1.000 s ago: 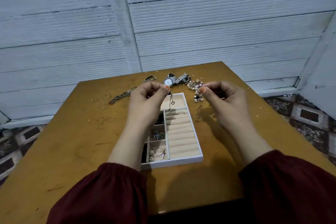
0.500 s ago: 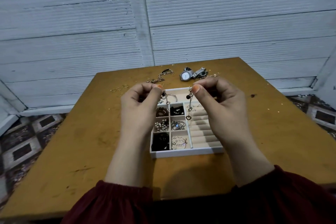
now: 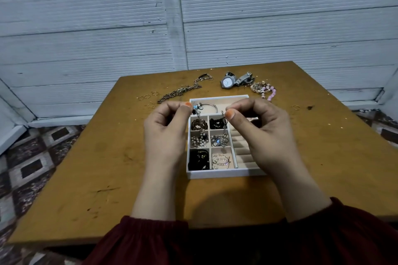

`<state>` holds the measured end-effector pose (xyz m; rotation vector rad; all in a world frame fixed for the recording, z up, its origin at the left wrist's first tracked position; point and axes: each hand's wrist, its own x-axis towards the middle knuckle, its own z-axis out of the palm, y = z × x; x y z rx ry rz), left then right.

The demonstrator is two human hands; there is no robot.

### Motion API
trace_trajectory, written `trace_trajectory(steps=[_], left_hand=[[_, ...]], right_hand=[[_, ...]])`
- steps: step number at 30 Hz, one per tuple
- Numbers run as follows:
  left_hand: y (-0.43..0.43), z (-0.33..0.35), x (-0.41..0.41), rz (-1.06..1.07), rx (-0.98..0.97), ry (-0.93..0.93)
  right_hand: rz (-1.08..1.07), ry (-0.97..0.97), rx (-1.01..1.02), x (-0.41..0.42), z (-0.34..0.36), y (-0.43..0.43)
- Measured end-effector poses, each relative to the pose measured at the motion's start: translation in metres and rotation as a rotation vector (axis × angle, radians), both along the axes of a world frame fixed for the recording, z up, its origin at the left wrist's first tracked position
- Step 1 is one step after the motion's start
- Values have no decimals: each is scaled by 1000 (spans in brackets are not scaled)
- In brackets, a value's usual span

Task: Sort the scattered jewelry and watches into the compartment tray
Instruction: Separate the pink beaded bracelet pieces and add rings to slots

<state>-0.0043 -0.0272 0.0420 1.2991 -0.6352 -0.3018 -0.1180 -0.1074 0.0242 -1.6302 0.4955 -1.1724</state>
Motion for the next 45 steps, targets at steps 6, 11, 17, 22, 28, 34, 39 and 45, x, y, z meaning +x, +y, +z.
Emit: trace_trajectory(steps=[6,11,17,22,28,34,39,45], left_hand=[[-4,-6,4,15,4,-24],[-8,-11,5,33,8,-32],[-12,-16,5,42,20,-49],[-14,-18,5,56,29,-55],[-14,-19,5,53,30,-49],[-14,-20,7,55,35,-51],[-13,-20,7,56,35,-53],[-12,-19,7,53,45,-58]], right_hand=[[-7,114,7,-6,-3,-1],[6,237,-18,-10,-6,-4],[-34,454,-117,-13,-11,-11],[-18,550,-132,-17,-12,-12],[-29,693,-194,-16,-13,-10],[-27,782,-246,-15,-17,-10],[-58,854,-334,-12,-19,-8],[-123,920,-403,-10,-19,-10]])
